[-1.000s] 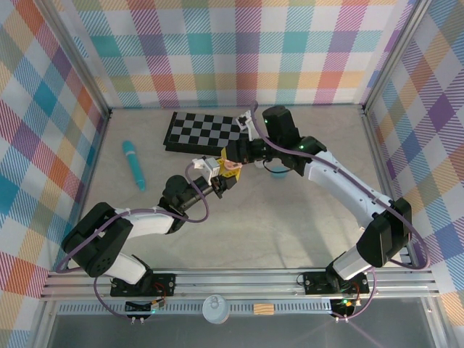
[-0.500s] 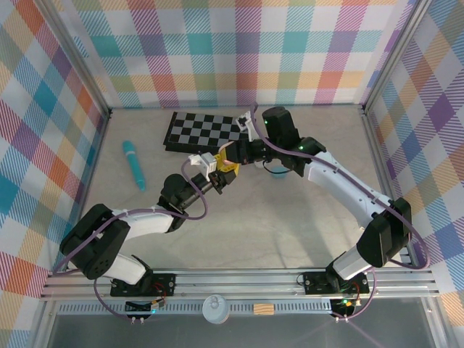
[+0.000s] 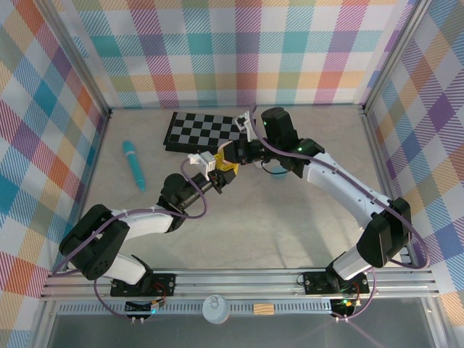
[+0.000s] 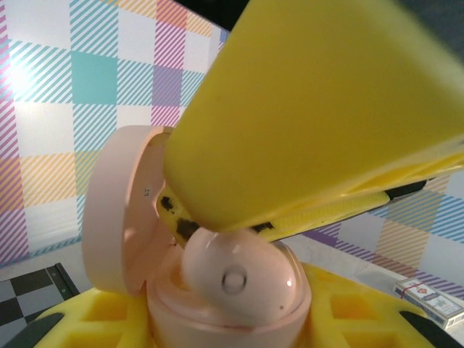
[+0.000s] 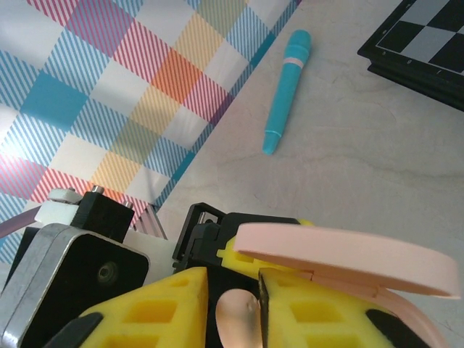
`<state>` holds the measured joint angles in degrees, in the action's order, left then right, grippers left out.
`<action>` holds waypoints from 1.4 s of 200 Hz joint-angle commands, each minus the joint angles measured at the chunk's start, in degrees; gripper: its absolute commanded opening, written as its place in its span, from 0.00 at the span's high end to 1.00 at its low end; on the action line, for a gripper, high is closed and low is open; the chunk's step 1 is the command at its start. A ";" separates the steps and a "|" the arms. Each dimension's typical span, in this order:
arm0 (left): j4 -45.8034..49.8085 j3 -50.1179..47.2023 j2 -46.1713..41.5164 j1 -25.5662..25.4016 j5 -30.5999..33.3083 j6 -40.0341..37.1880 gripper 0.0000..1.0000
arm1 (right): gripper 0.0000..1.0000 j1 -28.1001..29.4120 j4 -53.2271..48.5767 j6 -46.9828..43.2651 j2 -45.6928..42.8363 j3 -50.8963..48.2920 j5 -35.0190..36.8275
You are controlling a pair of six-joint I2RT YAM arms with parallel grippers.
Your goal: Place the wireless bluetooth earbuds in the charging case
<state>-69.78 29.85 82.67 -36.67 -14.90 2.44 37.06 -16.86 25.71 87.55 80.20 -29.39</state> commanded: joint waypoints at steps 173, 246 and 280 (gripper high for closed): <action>-2.65 1.91 -4.07 -0.60 -1.54 -0.90 0.70 | 0.69 0.21 -5.51 -5.58 -4.40 -1.28 8.23; -1.90 0.41 -1.48 2.53 -0.13 -2.61 0.70 | 0.51 0.21 2.47 -6.45 -16.02 -8.87 9.31; -3.30 -0.26 -0.74 3.86 -0.22 -2.62 0.70 | 0.47 -0.73 3.06 -2.32 -26.28 -17.36 23.10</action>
<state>-69.17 29.89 81.58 -33.76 -15.31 0.56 37.45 -15.51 20.75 66.81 66.72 -16.60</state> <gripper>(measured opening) 0.368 0.528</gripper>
